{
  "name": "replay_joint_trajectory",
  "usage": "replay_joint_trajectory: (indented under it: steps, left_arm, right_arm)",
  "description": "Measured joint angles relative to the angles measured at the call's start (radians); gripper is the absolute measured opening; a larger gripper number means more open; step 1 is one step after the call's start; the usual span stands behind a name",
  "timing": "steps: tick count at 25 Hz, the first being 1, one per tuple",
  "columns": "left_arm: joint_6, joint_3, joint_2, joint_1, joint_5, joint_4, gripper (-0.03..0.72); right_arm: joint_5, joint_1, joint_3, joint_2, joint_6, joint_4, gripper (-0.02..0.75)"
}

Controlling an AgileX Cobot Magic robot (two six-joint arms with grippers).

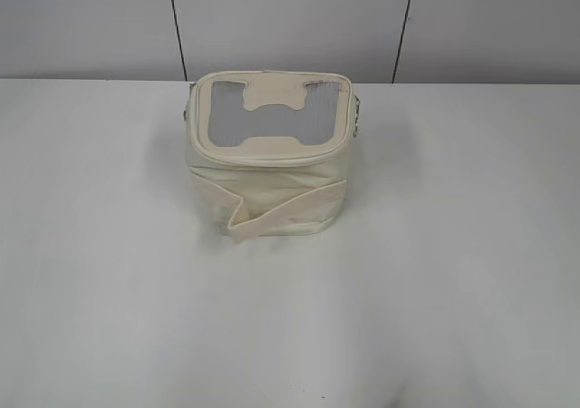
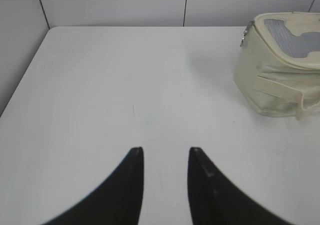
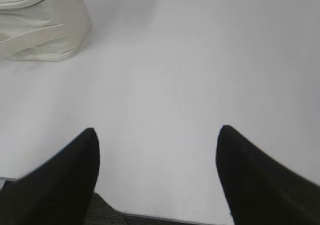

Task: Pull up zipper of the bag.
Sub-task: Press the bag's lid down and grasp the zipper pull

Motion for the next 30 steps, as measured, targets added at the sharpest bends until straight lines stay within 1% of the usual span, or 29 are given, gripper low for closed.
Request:
replay_joint_trajectory:
  steps: [5, 8, 11, 14, 16, 18, 20, 22, 24, 26, 28, 30]
  left_arm:
    - [0.000, 0.000, 0.000, 0.000, 0.000, 0.000, 0.242]
    - [0.000, 0.000, 0.000, 0.000, 0.000, 0.000, 0.242]
    - [0.000, 0.000, 0.000, 0.000, 0.000, 0.000, 0.242]
    - [0.000, 0.000, 0.000, 0.000, 0.000, 0.000, 0.242]
    - [0.000, 0.000, 0.000, 0.000, 0.000, 0.000, 0.242]
    - [0.000, 0.000, 0.000, 0.000, 0.000, 0.000, 0.242]
    - [0.000, 0.000, 0.000, -0.002, 0.000, -0.001, 0.242]
    - [0.000, 0.000, 0.000, -0.002, 0.000, -0.001, 0.242]
    - [0.000, 0.000, 0.000, -0.002, 0.000, -0.001, 0.242]
    - [0.000, 0.000, 0.000, -0.002, 0.000, -0.001, 0.242]
    - [0.000, 0.000, 0.000, -0.002, 0.000, -0.001, 0.241]
    - [0.000, 0.000, 0.000, -0.002, 0.000, -0.001, 0.241]
  right_arm:
    - [-0.012, 0.000, 0.000, 0.004, -0.003, 0.071, 0.554]
    - [-0.038, -0.001, -0.005, 0.082, -0.094, 0.182, 0.527]
    - [-0.118, -0.001, -0.018, 0.249, -0.244, 0.345, 0.516]
    - [-0.229, -0.001, -0.051, 0.475, -0.474, 0.501, 0.515]
    - [-0.282, -0.001, -0.094, 0.667, -0.639, 0.606, 0.515]
    - [-0.302, -0.001, -0.164, 0.879, -0.799, 0.732, 0.515]
    - [-0.307, 0.010, -0.274, 1.090, -0.950, 0.839, 0.515]
    - [-0.303, 0.036, -0.415, 1.289, -1.041, 0.900, 0.515]
    - [-0.269, 0.074, -0.606, 1.488, -1.090, 0.915, 0.515]
    - [-0.180, 0.103, -0.805, 1.699, -1.108, 0.917, 0.515]
    - [-0.082, 0.125, -1.036, 1.880, -1.099, 0.917, 0.514]
    - [0.009, 0.149, -1.248, 2.053, -1.048, 0.907, 0.510]
